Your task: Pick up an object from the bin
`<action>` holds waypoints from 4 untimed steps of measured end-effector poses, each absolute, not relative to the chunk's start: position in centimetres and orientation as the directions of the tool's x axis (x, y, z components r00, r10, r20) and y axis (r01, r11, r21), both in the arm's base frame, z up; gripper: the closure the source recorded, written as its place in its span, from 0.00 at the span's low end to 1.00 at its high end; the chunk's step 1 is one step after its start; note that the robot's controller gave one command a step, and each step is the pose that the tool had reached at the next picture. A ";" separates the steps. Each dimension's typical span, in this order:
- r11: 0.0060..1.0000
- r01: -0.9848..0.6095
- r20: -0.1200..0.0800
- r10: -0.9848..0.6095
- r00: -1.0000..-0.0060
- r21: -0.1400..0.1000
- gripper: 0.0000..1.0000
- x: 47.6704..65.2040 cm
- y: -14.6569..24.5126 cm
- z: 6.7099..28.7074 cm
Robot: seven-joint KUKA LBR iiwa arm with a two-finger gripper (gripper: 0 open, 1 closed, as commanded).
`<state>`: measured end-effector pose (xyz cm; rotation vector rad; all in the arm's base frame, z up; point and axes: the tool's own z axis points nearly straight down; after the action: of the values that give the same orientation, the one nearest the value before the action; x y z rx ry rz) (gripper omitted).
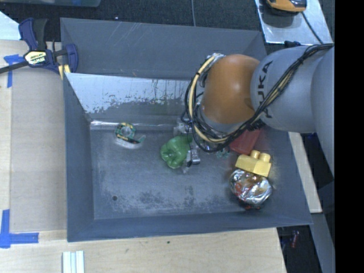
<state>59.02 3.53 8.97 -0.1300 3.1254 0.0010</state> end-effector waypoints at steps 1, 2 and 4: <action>0.981 -0.194 -0.018 -0.194 -0.981 -0.001 0.00 61.7 3.1 7.0; 0.983 -0.185 -0.014 -0.185 -0.983 0.001 1.00 60.1 4.7 7.2; 0.983 -0.184 -0.005 -0.184 -0.983 0.001 1.00 59.8 4.7 9.7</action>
Offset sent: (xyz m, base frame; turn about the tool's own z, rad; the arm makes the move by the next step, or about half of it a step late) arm 0.0092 0.0119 -0.0197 -0.1048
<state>59.79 4.67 9.70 -0.2903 3.1228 0.0029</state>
